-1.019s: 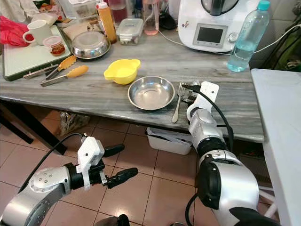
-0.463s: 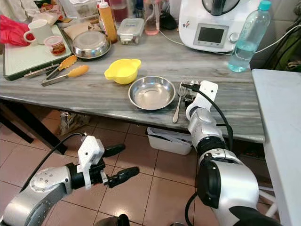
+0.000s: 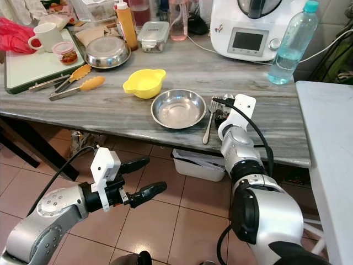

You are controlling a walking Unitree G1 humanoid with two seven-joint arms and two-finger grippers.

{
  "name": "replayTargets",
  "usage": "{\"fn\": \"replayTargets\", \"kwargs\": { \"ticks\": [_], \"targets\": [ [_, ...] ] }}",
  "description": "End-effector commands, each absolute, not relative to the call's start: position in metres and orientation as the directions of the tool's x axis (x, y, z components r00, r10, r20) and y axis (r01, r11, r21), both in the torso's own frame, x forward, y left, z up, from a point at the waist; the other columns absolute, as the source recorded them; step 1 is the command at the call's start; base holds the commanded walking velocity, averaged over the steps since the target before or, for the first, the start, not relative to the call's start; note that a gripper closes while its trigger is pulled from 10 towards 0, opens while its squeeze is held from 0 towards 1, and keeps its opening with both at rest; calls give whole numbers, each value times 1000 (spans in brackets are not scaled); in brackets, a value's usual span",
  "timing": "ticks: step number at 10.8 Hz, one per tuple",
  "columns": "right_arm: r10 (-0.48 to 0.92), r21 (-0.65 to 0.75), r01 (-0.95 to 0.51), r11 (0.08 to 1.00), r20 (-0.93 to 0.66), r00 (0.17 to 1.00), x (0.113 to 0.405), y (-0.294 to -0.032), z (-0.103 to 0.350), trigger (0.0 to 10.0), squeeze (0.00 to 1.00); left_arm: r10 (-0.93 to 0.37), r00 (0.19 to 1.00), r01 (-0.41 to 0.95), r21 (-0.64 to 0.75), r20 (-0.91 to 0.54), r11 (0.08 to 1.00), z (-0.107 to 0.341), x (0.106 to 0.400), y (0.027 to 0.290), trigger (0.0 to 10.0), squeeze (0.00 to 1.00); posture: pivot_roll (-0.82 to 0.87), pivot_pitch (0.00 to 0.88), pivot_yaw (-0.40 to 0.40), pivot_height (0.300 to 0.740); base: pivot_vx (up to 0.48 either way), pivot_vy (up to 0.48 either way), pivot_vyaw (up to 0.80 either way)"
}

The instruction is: Setting the table

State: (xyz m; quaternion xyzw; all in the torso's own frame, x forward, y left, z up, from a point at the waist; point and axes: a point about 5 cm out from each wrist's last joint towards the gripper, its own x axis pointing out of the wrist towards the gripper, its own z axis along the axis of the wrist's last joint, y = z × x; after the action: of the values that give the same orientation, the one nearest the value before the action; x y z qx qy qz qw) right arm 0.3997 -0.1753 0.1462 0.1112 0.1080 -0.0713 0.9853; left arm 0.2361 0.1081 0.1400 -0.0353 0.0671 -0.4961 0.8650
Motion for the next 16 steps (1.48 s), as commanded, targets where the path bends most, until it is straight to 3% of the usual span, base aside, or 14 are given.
{"fn": "replayTargets", "kwargs": {
  "ticks": [1, 7, 11, 14, 16],
  "targets": [
    [-121, 200, 174, 964, -251, 960, 397, -177, 139, 10000, 1000, -859, 504, 850, -126, -92, 512, 139, 235, 111, 10000, 0, 46, 125, 50, 740, 0, 0, 0],
    [-180, 151, 206, 967, -169, 969, 400, -189, 155, 10000, 1000, -850, 520, 842, -114, -85, 527, 139, 241, 110, 10000, 0, 41, 85, 49, 740, 0, 0, 0],
    [-122, 69, 119, 990, 42, 992, 405, -184, 187, 10000, 1000, -812, 582, 806, -97, -48, 584, 140, 248, 110, 10000, 0, 31, 46, 42, 740, 0, 0, 0],
    [-107, -43, 120, 992, 223, 969, 387, -192, 197, 10000, 1000, -718, 696, 715, -73, -20, 695, 139, 259, 115, 10000, 0, 12, 15, 36, 740, 0, 0, 0],
    [-168, -86, 197, 977, 264, 950, 357, -213, 186, 10000, 1000, -609, 793, 608, -28, -7, 793, 137, 269, 119, 10000, 0, -19, 0, 35, 740, 0, 0, 0]
  ]
}}
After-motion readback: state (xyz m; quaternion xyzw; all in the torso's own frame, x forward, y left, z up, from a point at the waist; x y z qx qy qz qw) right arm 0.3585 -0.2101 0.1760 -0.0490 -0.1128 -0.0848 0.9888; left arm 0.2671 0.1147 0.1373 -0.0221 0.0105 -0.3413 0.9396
